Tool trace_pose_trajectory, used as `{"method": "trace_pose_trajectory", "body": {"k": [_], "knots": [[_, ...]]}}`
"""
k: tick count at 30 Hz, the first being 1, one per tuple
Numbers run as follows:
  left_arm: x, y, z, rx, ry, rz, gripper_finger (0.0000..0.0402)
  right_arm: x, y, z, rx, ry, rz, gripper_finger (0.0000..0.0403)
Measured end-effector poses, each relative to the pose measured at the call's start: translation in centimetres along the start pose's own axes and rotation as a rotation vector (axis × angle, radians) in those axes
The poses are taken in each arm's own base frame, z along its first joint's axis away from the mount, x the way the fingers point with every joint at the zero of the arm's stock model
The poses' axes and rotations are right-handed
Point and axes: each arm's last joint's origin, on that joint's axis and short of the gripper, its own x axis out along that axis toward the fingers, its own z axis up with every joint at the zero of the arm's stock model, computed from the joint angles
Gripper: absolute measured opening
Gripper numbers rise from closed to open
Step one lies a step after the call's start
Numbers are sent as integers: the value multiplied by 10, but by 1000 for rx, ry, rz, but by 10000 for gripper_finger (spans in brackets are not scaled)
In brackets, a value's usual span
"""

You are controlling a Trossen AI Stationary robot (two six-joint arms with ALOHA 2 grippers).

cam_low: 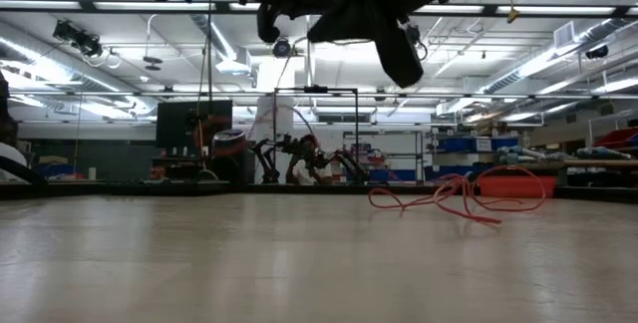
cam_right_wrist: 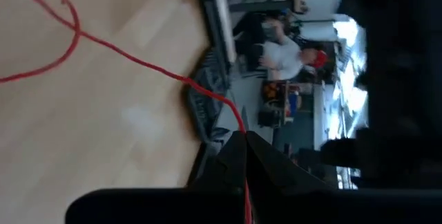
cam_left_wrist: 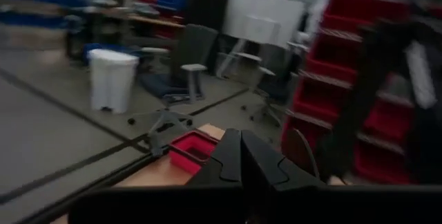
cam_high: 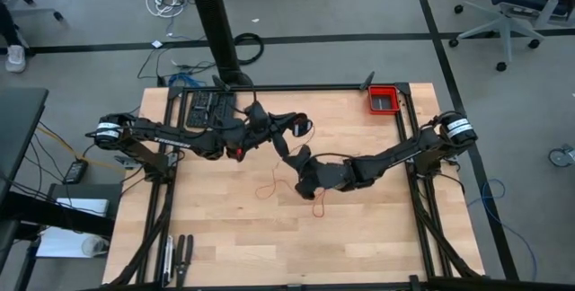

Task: Coil cords
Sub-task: Coil the red wire on the black spool

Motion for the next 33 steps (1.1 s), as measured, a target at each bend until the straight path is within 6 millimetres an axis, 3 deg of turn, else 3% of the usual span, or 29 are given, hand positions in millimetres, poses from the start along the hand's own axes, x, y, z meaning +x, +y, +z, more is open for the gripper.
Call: {"method": "trace_pose_trajectory", "body": {"k": [5,13,33], "knots": [[0,-3,-2,139,24,-83,0,-3,-17,-7,113,-1,-54,0],[-1,-4,-4,183,49,-143,0,-15,-39,-14,214,40,-121,0],[-2,-5,-8,219,79,-144,0,-18,-49,-15,422,72,-217,0]]}}
